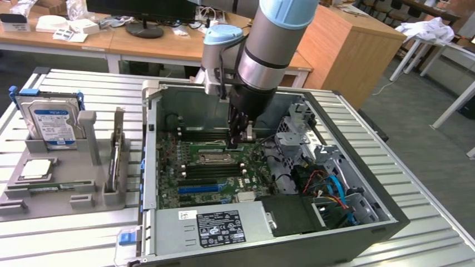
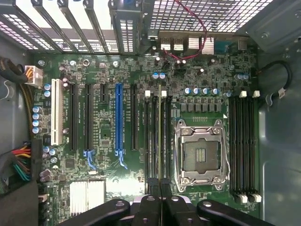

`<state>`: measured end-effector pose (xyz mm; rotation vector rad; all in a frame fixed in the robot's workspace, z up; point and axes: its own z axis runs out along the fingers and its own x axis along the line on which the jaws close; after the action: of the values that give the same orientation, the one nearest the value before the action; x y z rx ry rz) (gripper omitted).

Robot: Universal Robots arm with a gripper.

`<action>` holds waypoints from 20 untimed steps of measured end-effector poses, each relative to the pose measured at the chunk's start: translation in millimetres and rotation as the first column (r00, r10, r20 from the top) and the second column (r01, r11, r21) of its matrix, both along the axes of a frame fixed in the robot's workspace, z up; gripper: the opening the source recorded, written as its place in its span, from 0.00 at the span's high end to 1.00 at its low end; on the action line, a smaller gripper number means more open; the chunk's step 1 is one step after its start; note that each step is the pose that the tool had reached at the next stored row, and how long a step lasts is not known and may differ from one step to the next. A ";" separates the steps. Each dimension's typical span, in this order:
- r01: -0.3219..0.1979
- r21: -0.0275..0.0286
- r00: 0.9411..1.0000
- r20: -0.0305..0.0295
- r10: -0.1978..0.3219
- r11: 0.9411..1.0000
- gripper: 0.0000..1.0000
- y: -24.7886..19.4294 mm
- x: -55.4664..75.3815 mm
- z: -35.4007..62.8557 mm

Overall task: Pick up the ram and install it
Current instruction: 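Insert the ram into the slot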

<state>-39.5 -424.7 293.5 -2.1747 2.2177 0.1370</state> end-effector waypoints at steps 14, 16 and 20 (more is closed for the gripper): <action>0.000 0.000 1.000 0.000 0.000 1.000 0.89 -2.1 3.6 -0.1; 0.000 0.000 1.000 0.000 0.000 1.000 0.89 -3.3 3.6 -0.1; 0.000 0.000 1.000 0.000 0.000 1.000 0.89 -4.5 3.5 -0.1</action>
<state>-35.9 -429.2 293.4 -2.1744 2.2176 0.1372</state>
